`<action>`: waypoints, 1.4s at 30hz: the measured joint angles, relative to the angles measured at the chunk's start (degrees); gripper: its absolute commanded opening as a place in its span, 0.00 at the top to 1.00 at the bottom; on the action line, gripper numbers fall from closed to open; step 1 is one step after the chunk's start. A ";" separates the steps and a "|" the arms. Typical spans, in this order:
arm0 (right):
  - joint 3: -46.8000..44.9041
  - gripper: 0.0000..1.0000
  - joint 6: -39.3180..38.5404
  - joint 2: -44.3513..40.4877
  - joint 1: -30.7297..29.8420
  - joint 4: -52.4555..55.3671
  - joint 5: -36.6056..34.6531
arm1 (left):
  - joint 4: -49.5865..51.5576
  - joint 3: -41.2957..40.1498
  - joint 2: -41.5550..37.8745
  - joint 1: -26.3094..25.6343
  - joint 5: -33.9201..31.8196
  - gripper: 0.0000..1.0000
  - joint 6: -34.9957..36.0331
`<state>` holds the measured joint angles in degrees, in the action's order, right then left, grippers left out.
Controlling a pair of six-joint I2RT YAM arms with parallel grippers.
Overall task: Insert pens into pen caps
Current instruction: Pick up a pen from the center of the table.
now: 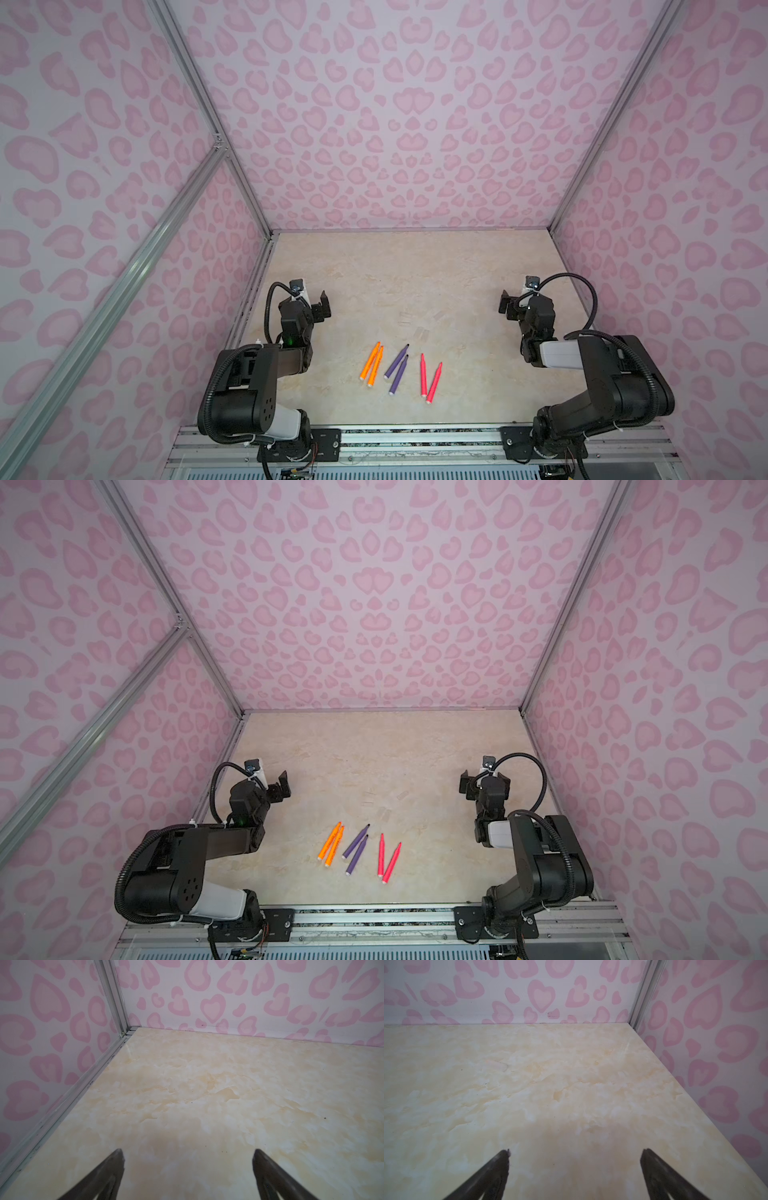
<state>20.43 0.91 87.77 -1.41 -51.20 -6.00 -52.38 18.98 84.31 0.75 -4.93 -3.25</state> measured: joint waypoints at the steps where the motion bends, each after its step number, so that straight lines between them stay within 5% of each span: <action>1: 0.00 0.00 0.00 0.00 0.00 0.00 0.00 | 0.00 0.00 0.00 0.00 0.00 0.03 0.00; 29: -0.07 0.00 -0.09 -0.02 -0.04 -0.15 -0.04 | 0.00 0.02 -0.04 0.02 -0.02 0.03 0.00; 34: -1.22 0.00 -0.68 -4.00 -3.69 0.02 -6.16 | 15.74 11.61 -3.50 -2.82 -4.48 0.03 -0.55; 38: 6.47 0.00 1.01 -9.14 -7.54 11.43 -14.47 | 23.82 15.63 -5.09 -3.65 -7.10 0.03 -2.14; 42: 23.63 0.00 13.79 -11.06 -7.65 35.82 -20.81 | 29.73 12.02 -13.25 -4.55 -6.54 0.03 -3.91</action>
<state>44.05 14.70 76.71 -9.06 -15.38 -26.81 -22.65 31.00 71.07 -3.79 -11.46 -7.16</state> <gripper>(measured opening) 0.999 0.973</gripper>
